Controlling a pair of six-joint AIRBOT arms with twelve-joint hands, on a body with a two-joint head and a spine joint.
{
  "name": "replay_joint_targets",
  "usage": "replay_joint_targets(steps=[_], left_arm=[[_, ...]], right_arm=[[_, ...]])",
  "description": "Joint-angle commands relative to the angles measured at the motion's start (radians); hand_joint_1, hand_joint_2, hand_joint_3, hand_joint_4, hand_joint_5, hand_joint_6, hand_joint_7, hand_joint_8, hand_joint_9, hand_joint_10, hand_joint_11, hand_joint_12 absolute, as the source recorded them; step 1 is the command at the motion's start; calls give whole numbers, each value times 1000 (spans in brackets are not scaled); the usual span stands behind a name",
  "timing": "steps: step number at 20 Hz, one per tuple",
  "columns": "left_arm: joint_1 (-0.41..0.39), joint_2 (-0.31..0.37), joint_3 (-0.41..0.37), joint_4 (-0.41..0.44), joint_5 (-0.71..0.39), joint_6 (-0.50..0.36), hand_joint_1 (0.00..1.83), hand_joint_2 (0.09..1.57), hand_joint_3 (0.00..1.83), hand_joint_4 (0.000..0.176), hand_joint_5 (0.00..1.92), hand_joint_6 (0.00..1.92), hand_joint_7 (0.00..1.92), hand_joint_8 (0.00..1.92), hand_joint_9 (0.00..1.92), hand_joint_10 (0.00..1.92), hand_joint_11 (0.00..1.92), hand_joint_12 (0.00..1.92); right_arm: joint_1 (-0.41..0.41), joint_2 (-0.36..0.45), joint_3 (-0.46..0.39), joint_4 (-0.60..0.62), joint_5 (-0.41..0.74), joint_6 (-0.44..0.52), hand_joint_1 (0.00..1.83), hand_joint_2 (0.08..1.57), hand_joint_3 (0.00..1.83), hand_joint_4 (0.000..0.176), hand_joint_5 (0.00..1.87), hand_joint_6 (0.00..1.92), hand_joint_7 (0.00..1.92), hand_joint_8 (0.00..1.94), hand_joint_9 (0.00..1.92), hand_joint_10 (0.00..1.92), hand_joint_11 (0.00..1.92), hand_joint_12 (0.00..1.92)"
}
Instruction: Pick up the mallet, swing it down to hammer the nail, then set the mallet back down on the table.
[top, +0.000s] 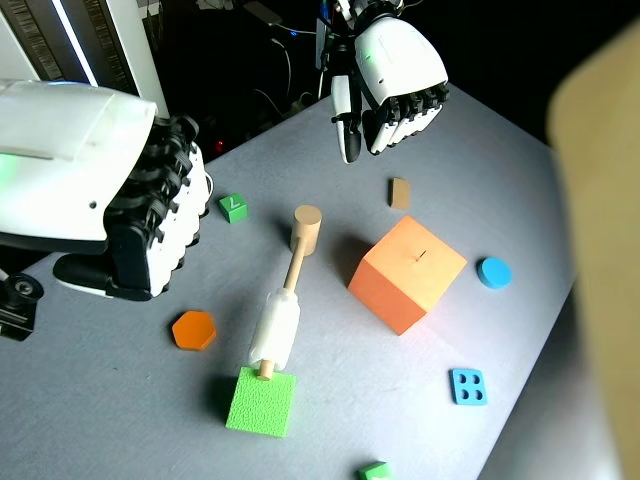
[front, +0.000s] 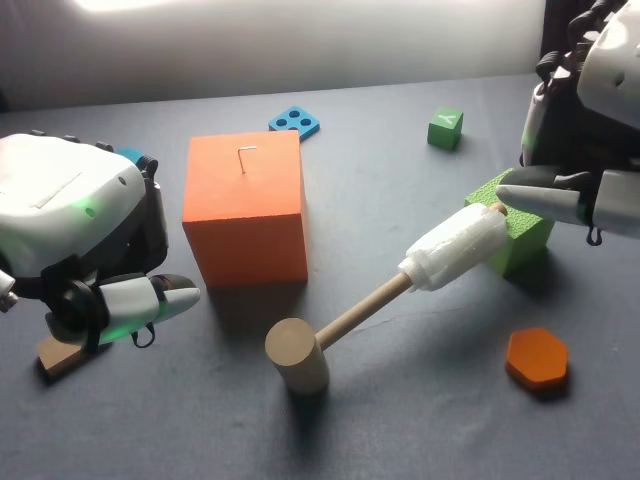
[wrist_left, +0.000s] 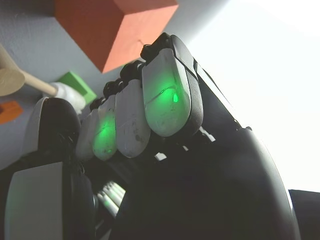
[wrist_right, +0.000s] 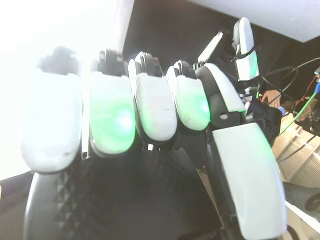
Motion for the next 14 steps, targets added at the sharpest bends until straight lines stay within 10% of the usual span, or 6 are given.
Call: replay_joint_targets(steps=[1, 9, 14], left_arm=[[-11, 2, 3, 49, -81, -3, 0, 1081, 208, 0, 0, 0, 0, 0, 0, 0, 0, 0], [-10, 2, 4, 50, -79, -9, 0, 1158, 14, 0, 0, 0, 0, 0, 0, 0, 0, 0], [10, 7, 28, 223, -20, -177, 0, 1138, 2, 0, 0, 0, 0, 0, 0, 0, 0, 0]], right_arm=[[8, 5, -1, 9, 114, -6, 0, 1108, 113, 0, 120, 56, 86, 51, 37, 70, 0, 76], [5, 5, -2, 9, 109, -10, 0, 1170, 4, 0, 135, 6, 104, 8, 67, 9, 9, 35], [-7, 17, -10, 39, 94, -9, 256, 1152, 0, 0, 47, 1, 43, 0, 17, 0, 0, 9]])
